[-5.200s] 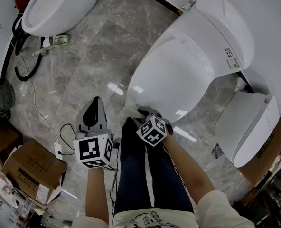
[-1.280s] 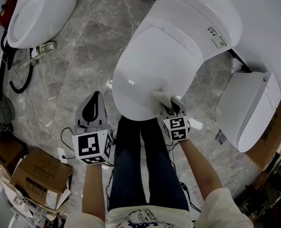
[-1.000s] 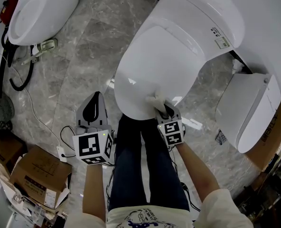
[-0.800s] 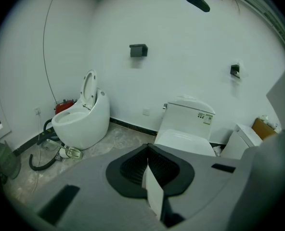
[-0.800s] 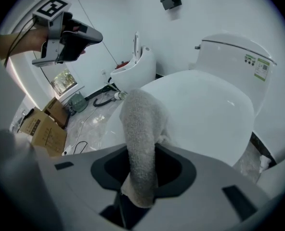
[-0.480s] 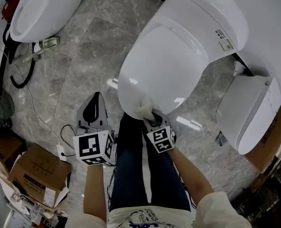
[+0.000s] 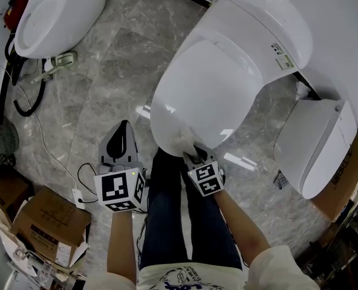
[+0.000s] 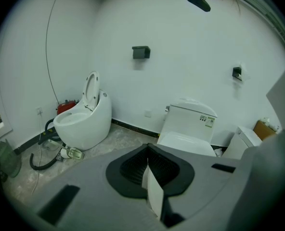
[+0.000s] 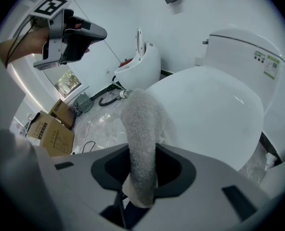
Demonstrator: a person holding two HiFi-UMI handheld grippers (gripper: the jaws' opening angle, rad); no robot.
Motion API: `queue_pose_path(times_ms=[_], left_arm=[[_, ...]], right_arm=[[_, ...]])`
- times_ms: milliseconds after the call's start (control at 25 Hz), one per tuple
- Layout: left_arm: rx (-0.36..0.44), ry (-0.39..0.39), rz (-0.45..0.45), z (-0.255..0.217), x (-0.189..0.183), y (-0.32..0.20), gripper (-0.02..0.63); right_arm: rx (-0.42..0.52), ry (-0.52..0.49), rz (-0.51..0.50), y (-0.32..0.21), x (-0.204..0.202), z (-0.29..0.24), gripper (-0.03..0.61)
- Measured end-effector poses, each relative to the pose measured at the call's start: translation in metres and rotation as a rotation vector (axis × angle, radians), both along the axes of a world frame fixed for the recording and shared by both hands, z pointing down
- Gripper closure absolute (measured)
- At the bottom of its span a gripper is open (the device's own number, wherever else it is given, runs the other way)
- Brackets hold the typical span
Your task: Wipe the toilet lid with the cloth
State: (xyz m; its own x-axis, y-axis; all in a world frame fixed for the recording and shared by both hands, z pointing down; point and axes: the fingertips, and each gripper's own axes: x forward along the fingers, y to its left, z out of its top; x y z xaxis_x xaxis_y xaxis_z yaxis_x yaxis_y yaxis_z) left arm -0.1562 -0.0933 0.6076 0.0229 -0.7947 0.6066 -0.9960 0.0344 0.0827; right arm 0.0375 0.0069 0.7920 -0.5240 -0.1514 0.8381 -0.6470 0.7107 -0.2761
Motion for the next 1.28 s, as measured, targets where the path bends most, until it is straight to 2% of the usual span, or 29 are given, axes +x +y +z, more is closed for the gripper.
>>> queue_pose_path(times_ms=[240, 520, 640, 960, 1280], left_arm=[[0.031, 0.003, 0.003, -0.027, 0.003, -0.012, 0.604], [0.102, 0.003, -0.007, -0.089, 0.001, -0.034, 0.606], [0.140, 0.013, -0.023, -0.117, 0.000, -0.050, 0.606], [0.295, 0.003, -0.027, -0.226, 0.006, -0.084, 0.605], [0.427, -0.003, -0.060, -0.337, 0.005, -0.083, 0.605]], right_arm=[[0.052, -0.050, 0.101, -0.024, -0.005, -0.047, 0.468], [0.192, -0.131, 0.278, -0.086, 0.005, -0.145, 0.468], [0.276, -0.168, 0.320, -0.124, 0.006, -0.193, 0.468], [0.499, -0.237, 0.400, -0.191, 0.019, -0.333, 0.468], [0.691, -0.309, 0.463, -0.214, 0.038, -0.466, 0.468]])
